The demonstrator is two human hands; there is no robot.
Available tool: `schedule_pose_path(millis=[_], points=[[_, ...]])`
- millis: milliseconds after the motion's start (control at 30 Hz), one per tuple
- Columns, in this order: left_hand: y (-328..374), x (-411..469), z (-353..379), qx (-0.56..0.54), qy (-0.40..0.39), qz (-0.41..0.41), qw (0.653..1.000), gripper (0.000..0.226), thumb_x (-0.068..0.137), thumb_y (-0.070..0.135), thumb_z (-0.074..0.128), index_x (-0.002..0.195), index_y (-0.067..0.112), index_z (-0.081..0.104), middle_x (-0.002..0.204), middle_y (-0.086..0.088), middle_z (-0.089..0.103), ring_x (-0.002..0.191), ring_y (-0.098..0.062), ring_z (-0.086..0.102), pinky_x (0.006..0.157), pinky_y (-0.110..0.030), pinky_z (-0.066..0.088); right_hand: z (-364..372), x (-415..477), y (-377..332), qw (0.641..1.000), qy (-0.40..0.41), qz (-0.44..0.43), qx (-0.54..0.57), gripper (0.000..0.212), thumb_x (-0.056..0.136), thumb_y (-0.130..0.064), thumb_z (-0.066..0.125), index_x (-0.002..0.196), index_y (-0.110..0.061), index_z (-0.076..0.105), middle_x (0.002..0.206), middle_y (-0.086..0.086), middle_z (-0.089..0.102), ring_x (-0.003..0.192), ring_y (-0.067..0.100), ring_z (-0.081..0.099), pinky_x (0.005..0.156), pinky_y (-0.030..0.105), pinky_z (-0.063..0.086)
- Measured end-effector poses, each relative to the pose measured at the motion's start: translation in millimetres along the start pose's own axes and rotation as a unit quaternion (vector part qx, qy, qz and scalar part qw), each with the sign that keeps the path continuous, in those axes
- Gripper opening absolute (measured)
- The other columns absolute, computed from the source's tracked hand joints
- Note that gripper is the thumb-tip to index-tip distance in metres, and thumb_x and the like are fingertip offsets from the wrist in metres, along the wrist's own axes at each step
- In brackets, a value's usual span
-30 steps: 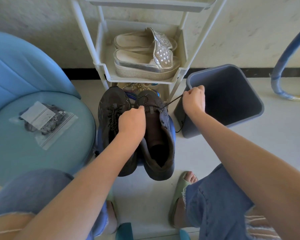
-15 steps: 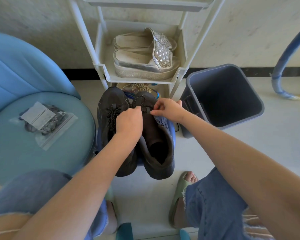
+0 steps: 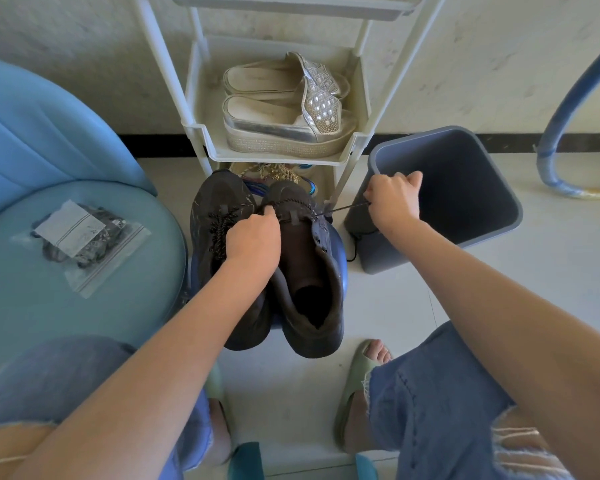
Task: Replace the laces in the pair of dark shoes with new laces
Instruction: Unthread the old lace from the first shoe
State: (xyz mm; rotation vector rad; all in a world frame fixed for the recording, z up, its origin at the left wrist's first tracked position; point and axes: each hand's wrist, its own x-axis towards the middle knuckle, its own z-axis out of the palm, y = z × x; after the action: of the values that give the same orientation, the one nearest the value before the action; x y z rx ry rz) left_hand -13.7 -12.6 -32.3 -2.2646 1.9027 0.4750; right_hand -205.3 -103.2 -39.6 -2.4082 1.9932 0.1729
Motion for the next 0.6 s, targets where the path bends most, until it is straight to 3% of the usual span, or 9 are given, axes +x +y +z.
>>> schedule_pose_path(millis=[67,167,233,333,400,500,600], points=[[2,-1,0,-0.007,0.000,-0.001,1.000,0.049,0.094,0.000,0.040,0.142,0.008,0.033,0.102,-0.016,0.064,0.079,-0.031,0.057,0.053,-0.034,0.035,-1,0,-2,1.000,-0.001,0.016,-0.002,0.018,0.094,-0.011,0.048,0.099,-0.011,0.066,0.091,0.011,0.064,0.097,0.029,0.052,0.093,0.039,0.029],[1,1,-2,-0.021,-0.013,-0.007,1.000,0.058,0.094,-0.001,0.039,0.149,0.013,0.024,0.100,-0.015,0.064,0.077,-0.030,0.056,0.056,-0.035,0.037,-7,-2,-15,0.979,-0.073,-0.006,0.191,0.024,0.097,-0.026,0.051,0.113,-0.018,0.068,0.113,0.010,0.060,0.119,0.029,0.040,0.097,0.039,0.032],[1,1,-3,-0.037,-0.014,-0.018,0.999,0.061,0.096,0.004,0.039,0.151,0.015,0.016,0.095,-0.014,0.063,0.074,-0.029,0.056,0.055,-0.034,0.035,-7,-5,-27,0.954,-0.131,-0.061,0.261,0.024,0.096,-0.032,0.053,0.114,-0.023,0.066,0.114,0.001,0.061,0.121,0.026,0.034,0.097,0.037,0.028],[4,-2,-6,-0.042,-0.009,-0.021,0.999,0.078,0.096,0.008,0.043,0.151,0.021,-0.010,0.069,-0.007,0.052,0.050,-0.019,0.042,0.044,-0.029,0.027,0,-5,-42,0.945,-0.158,-0.127,0.256,0.020,0.096,-0.029,0.053,0.113,-0.027,0.063,0.106,-0.006,0.054,0.117,0.024,0.035,0.097,0.034,0.021],[5,-4,-7,-0.055,0.002,-0.019,0.998,0.086,0.096,0.011,0.045,0.148,0.025,-0.023,0.063,-0.005,0.049,0.047,-0.018,0.040,0.042,-0.027,0.025,3,-3,-47,0.948,-0.153,-0.126,0.247,0.020,0.095,-0.028,0.053,0.113,-0.026,0.061,0.103,-0.006,0.052,0.115,0.024,0.037,0.098,0.034,0.021],[5,-1,-8,-0.070,-0.010,-0.018,0.997,0.084,0.097,0.016,0.043,0.148,0.026,-0.022,0.062,-0.004,0.045,0.048,-0.018,0.040,0.043,-0.027,0.027,8,-1,-51,0.950,-0.179,-0.114,0.228,0.011,0.095,-0.033,0.053,0.100,-0.024,0.058,0.098,-0.005,0.059,0.114,0.022,0.040,0.097,0.035,0.020],[5,0,-6,-0.052,-0.029,-0.017,0.998,0.072,0.099,0.017,0.039,0.152,0.020,-0.010,0.074,-0.008,0.051,0.053,-0.019,0.042,0.046,-0.030,0.029,9,-1,-50,0.941,-0.203,-0.097,0.253,0.011,0.095,-0.033,0.054,0.099,-0.022,0.054,0.099,-0.002,0.060,0.111,0.022,0.047,0.101,0.037,0.020]])
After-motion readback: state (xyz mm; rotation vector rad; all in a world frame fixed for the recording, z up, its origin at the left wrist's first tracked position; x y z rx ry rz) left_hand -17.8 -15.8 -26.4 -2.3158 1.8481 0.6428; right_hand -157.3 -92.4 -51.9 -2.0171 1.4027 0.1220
